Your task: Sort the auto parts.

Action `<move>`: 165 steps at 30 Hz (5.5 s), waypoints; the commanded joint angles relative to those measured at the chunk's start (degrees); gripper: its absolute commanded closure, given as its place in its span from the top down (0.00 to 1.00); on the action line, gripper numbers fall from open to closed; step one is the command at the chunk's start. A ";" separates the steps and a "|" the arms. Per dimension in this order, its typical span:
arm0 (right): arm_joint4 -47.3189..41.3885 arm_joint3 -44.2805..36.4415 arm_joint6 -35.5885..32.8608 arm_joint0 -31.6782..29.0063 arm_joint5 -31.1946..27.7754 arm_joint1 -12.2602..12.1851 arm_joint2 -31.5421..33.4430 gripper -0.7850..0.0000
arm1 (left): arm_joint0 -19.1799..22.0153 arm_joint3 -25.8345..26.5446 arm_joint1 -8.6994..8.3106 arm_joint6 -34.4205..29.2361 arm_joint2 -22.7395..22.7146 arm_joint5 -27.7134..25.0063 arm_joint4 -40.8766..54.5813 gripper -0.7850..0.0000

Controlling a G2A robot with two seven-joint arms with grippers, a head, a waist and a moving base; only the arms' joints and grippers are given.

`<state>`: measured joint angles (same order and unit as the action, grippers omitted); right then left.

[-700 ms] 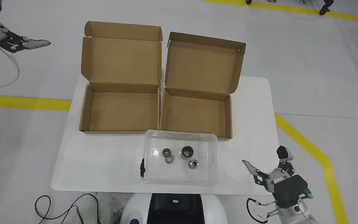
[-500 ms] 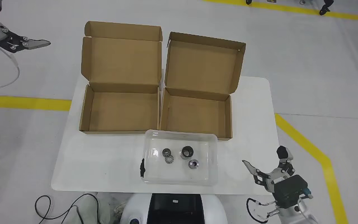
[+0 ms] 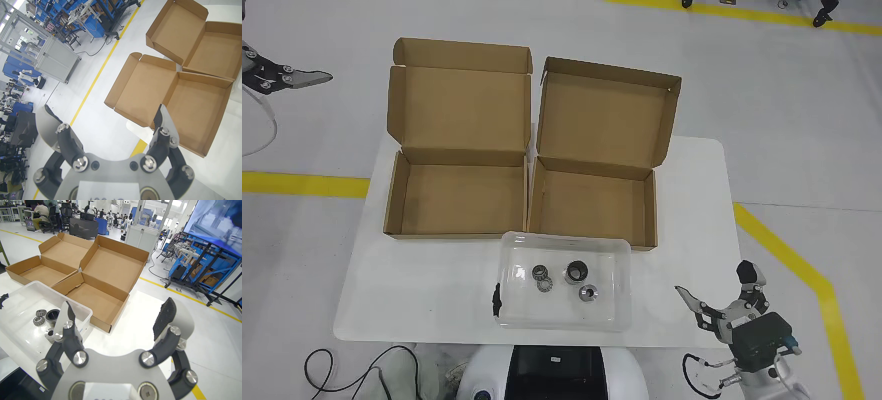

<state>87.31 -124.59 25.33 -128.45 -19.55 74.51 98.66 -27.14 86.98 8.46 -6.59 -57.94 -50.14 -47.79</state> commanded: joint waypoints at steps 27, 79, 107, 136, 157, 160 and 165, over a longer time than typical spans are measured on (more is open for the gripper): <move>0.00 0.00 0.00 0.00 0.00 0.00 0.00 1.00 | 0.00 0.00 0.00 0.00 0.00 0.00 0.00 1.00; 5.43 7.47 -20.75 20.31 -10.94 -1.18 -15.22 1.00 | 0.00 0.00 0.00 0.00 0.00 0.00 0.00 1.00; -7.44 16.89 -56.08 46.58 -34.42 -1.82 -33.69 0.95 | 0.00 0.00 0.00 0.00 0.00 0.00 0.00 1.00; -12.85 21.38 -72.45 51.24 -24.35 -2.71 -40.11 0.90 | 0.00 0.00 0.00 0.00 0.00 0.00 0.00 1.00; -13.86 28.16 -72.04 56.41 -22.09 -2.84 -44.18 0.78 | 0.00 0.00 0.00 0.00 0.00 0.00 0.00 1.00; -14.18 28.39 -72.21 56.72 -22.07 -2.93 -44.55 0.51 | 0.00 0.00 0.00 0.00 0.00 0.00 0.00 1.00; -14.67 28.47 -72.73 57.09 -21.95 -3.12 -44.92 0.00 | 0.00 0.00 0.00 0.00 0.00 0.00 0.00 1.00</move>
<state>72.68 -96.09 -47.31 -71.42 -41.53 71.42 53.79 -27.14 86.98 8.46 -6.59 -57.94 -50.14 -47.79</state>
